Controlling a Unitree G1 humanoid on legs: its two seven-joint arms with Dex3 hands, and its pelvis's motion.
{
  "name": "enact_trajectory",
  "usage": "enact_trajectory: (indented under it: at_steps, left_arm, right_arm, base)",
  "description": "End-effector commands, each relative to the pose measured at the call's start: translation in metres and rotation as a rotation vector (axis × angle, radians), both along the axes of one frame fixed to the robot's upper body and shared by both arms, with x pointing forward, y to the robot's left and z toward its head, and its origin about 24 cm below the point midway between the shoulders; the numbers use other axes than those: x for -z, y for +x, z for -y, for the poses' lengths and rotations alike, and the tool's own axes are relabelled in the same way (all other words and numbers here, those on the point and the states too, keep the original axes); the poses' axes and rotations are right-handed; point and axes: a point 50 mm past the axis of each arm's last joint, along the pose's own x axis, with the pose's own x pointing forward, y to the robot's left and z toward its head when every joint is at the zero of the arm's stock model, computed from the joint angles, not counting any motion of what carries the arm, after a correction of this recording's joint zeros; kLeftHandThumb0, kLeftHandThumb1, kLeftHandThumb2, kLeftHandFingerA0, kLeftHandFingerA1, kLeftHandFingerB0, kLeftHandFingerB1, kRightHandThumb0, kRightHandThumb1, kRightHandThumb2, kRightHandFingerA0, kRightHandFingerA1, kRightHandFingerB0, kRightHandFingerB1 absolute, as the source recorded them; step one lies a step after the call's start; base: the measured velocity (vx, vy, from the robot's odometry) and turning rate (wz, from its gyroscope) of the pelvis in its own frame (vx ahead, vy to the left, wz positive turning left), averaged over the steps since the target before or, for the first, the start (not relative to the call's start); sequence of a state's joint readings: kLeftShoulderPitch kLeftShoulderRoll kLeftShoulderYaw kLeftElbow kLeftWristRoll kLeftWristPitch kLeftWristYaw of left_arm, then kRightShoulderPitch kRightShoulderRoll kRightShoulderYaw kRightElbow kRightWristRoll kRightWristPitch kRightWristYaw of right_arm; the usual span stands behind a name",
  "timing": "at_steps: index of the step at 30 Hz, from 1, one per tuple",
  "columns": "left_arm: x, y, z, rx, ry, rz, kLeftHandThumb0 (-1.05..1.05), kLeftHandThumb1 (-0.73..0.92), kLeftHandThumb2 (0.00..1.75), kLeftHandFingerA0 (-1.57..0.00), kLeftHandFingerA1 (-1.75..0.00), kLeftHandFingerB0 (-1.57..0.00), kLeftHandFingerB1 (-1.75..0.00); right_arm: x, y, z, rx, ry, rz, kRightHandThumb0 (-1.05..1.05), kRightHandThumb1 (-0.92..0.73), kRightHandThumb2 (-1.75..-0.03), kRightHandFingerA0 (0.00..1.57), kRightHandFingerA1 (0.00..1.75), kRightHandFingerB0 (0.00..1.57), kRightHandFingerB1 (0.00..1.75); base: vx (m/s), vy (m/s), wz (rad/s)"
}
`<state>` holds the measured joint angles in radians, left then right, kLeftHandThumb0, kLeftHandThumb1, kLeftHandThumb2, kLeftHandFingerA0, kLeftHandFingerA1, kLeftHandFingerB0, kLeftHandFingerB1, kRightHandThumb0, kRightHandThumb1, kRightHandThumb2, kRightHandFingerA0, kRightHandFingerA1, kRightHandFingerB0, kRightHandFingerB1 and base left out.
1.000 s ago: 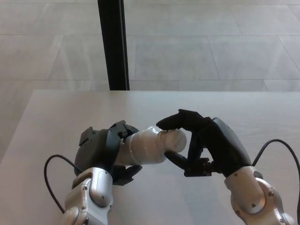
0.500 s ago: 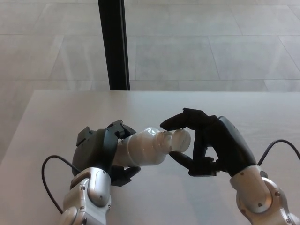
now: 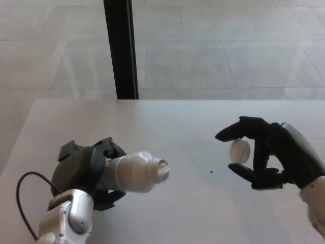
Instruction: The robot uses its left hand to to lift the bottle kept on the middle of the desk and tilts it towards its right hand. It then uses its right hand to rotate its cap to open it and places the bottle and cap back on the desk
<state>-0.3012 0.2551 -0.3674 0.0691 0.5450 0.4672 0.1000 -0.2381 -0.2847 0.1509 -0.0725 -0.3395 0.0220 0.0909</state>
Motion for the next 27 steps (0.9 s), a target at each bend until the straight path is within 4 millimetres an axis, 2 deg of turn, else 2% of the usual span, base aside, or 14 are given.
enact_trajectory:
  at_steps: [1,2,4,6,7,8,13,18,19,20,22,24,25,27]
  left_arm:
    - [0.012,-0.006,-0.009,0.096,0.213,-0.161,-0.22,0.64,0.97,-0.85,-1.55,-0.83,-1.11]
    - [0.012,-0.007,-0.009,0.11,0.255,-0.156,-0.19,0.65,0.97,-0.84,-1.55,-0.85,-0.99]
    - [0.012,-0.008,-0.004,0.171,0.4,-0.172,-0.31,0.66,1.0,-0.86,-1.46,-0.83,-1.06]
    - [0.012,-0.009,0.0,0.211,0.472,-0.171,-0.22,0.67,0.94,-0.78,-1.53,-0.79,-1.02]
    - [0.011,-0.009,0.002,0.228,0.493,-0.173,-0.25,0.71,0.89,-0.78,-1.5,-0.77,-0.94]
    - [0.01,-0.009,0.008,0.26,0.557,-0.193,-0.32,0.83,0.76,-0.77,-1.37,-0.69,-0.73]
    - [0.01,-0.005,0.028,0.286,0.557,-0.241,-0.28,0.79,0.74,-0.77,-1.41,-0.72,-0.8]
    - [0.011,-0.005,0.047,0.267,0.485,-0.29,-0.27,0.7,0.7,-0.77,-1.21,-0.62,-0.72]
    - [0.011,-0.005,0.048,0.266,0.479,-0.288,-0.27,0.7,0.7,-0.77,-1.21,-0.62,-0.72]
    - [0.014,-0.007,0.051,0.267,0.471,-0.294,-0.26,0.67,0.73,-0.76,-1.24,-0.59,-0.7]
    - [0.018,-0.009,0.051,0.251,0.448,-0.324,-0.28,0.66,0.7,-0.73,-1.31,-0.55,-0.67]
    - [0.021,-0.01,0.05,0.24,0.456,-0.347,-0.29,0.65,0.71,-0.71,-1.24,-0.57,-0.68]
    - [0.022,-0.009,0.047,0.237,0.468,-0.368,-0.37,0.68,0.64,-0.71,-0.94,-0.62,-0.67]
    - [0.022,-0.009,0.045,0.233,0.47,-0.384,-0.43,0.71,0.61,-0.69,-0.89,-0.6,-0.63]
  right_arm:
    - [0.019,-0.007,0.009,-0.028,-0.045,-0.064,-0.14,-0.59,-0.83,0.91,1.63,0.93,0.7]
    - [0.022,-0.008,0.009,-0.036,-0.048,-0.078,-0.13,-0.57,-0.83,0.94,1.61,0.97,0.75]
    - [0.035,-0.012,0.007,-0.063,-0.119,-0.121,-0.16,-0.63,-0.78,0.88,1.61,0.94,0.68]
    - [0.044,-0.015,0.005,-0.087,-0.174,-0.156,-0.16,-0.65,-0.74,0.87,1.61,0.94,0.66]
    - [0.046,-0.015,0.004,-0.098,-0.186,-0.175,-0.18,-0.65,-0.71,0.87,1.62,0.92,0.65]
    - [0.054,-0.017,0.0,-0.114,-0.231,-0.216,-0.21,-0.69,-0.68,0.85,1.62,0.89,0.62]
    - [0.076,-0.019,-0.009,-0.14,-0.312,-0.285,-0.22,-0.67,-0.68,0.88,1.54,0.83,0.61]
    - [0.092,-0.015,-0.011,-0.138,-0.38,-0.409,-0.33,-0.68,-0.59,0.87,1.06,0.61,0.48]
    - [0.093,-0.015,-0.011,-0.138,-0.383,-0.411,-0.33,-0.68,-0.59,0.87,1.06,0.61,0.48]
    - [0.097,-0.014,-0.01,-0.129,-0.412,-0.416,-0.36,-0.66,-0.61,0.76,1.28,0.52,0.5]
    - [0.102,-0.013,-0.007,-0.11,-0.429,-0.431,-0.38,-0.64,-0.59,0.65,1.12,0.44,0.48]
    - [0.102,-0.013,-0.003,-0.097,-0.498,-0.438,-0.45,-0.66,-0.59,0.38,0.92,0.35,0.43]
    - [0.101,-0.013,0.001,-0.065,-0.559,-0.441,-0.5,-0.66,-0.6,0.19,0.59,0.28,0.35]
    - [0.101,-0.013,0.004,-0.054,-0.579,-0.446,-0.52,-0.65,-0.6,0.1,0.52,0.24,0.33]
  base:
    - [0.0,0.0,0.0]
    - [0.0,0.0,0.0]
    - [0.0,0.0,0.0]
    - [0.0,0.0,0.0]
    - [0.0,0.0,0.0]
    - [0.0,0.0,0.0]
    - [0.0,0.0,0.0]
    - [0.0,0.0,0.0]
    - [0.0,0.0,0.0]
    - [0.0,0.0,0.0]
    - [0.0,0.0,0.0]
    - [0.0,0.0,0.0]
    - [0.0,0.0,0.0]
    - [0.0,0.0,0.0]
